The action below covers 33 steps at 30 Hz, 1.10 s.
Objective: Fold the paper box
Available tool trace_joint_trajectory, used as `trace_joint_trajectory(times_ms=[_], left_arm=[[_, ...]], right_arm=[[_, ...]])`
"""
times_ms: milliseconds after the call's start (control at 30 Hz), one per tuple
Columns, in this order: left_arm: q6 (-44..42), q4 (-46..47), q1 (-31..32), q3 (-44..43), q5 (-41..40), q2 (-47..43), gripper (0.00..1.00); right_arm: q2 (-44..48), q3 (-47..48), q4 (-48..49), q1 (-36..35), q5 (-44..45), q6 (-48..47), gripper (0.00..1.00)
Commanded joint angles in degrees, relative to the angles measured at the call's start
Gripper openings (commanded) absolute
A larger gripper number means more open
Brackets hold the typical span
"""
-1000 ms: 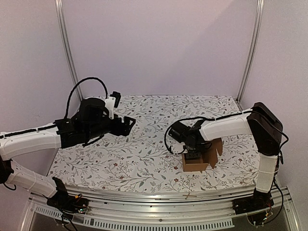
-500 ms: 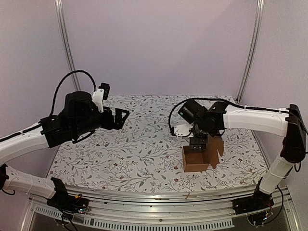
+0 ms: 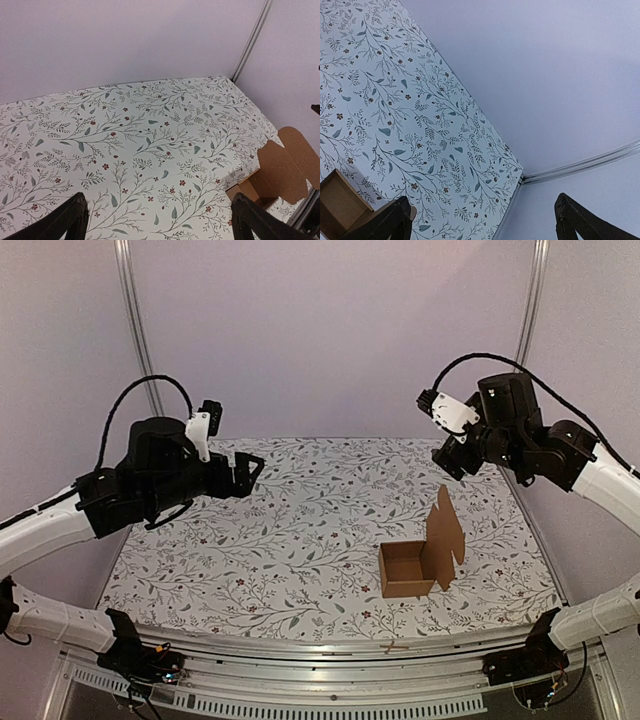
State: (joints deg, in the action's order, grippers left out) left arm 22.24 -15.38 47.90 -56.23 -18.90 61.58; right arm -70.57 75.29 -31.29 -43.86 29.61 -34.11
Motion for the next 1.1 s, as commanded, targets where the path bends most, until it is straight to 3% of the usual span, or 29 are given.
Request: trace_joint_trajectory(times_ms=[0,133,267,500,567,667,767,867,933,1000,1067], left_arm=[[0.06,0.26,0.0,-1.92,1.88,2.4,0.99],[-1.64,0.49,0.17,-3.77,2.21,5.12,0.99],[-2.69,3.12,0.22,-3.88,2.19,7.03,0.99],[-3.82,3.45,1.03,-6.5,2.64,12.21,0.99],[-5.5,4.35,1.85,-6.09,0.12,12.79,0.99],[-8.52,3.87,3.19,-5.28,-9.95,12.98,0.99],[-3.18,-0.74,2.9,-4.92,-21.2,14.39,0.99],[-3.01,-5.15,2.2,-5.13,-18.34,16.82,0.99],[-1.6,-5.29,2.32,-4.56,-17.29,18.01,0.99],[-0.22,-4.67,2.29,-3.34,-15.82,18.48,0.99],[0.58,-2.87,2.29,-1.49,-13.9,18.06,0.99]], right_arm=[[4.28,0.32,-5.88,5.34,-11.67,7.48,0.99],[7.29,-1.23,-6.31,7.93,-14.23,8.39,0.99],[9.39,-0.23,-7.54,10.45,-17.16,15.16,0.99],[9.57,-3.46,-8.33,10.57,-15.64,12.87,0.99],[9.68,-3.82,-8.66,11.15,-15.67,12.72,0.99],[11.57,-4.25,-8.87,14.07,-18.4,13.8,0.99],[12.72,-3.21,-11.12,14.74,-10.89,14.08,0.99],[10.65,-3.7,-11.05,14.87,0.7,12.95,0.99],[8.84,-3.78,-11.96,14.85,3.55,13.14,0.99],[8.73,-4.71,-13.81,14.96,-1.94,14.52,0.99],[10.3,-4.97,-18.27,14.94,-16.89,15.31,0.98]])
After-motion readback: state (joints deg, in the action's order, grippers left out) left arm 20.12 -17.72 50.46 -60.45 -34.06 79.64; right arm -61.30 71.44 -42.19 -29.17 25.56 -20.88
